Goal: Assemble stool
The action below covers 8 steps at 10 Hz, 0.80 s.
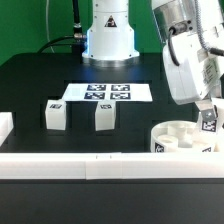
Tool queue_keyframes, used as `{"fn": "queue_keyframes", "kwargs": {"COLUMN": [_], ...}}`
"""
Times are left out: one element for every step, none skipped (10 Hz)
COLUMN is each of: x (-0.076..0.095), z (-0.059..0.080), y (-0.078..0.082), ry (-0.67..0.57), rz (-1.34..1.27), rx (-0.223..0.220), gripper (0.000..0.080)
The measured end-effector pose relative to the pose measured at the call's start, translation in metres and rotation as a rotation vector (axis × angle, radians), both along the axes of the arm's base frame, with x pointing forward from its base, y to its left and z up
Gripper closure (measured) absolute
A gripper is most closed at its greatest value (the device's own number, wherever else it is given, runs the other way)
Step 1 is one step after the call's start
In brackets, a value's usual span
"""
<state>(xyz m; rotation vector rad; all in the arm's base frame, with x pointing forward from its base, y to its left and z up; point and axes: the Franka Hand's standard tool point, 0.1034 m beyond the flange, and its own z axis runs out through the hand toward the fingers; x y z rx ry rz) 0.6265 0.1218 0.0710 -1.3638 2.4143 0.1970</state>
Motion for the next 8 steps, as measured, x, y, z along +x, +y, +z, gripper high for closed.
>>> {"fn": "queue_keyframes", "kwargs": {"x": [-0.0008,-0.0012,-0.0009,-0.0008,-0.0008,-0.0003,-0.0006,-0.0006], "z": [-0.0013,-0.0010,-0.0005,-0.0002,-0.0001,0.0002,-0.0002,0.0008], "y": [-0.0043,-0.0037,-0.0051,-0.0079,-0.0091,-0.0105,-0.0098,-0.0099], "ry": [-0.004,-0.009,-0.003,-0.010,-0.007,-0.003,-0.010,-0.013], "rz": [-0.150,-0.237,-0.320,-0.387,-0.419,-0.440,-0.412,-0.407], "rx": [0.028,0.046,0.067,0.078,0.086,0.091,0.082,0.081], "gripper": [0.0461,0.0461,0.0461,0.0461,0.0461,0.0461,0.0461,0.0461]}}
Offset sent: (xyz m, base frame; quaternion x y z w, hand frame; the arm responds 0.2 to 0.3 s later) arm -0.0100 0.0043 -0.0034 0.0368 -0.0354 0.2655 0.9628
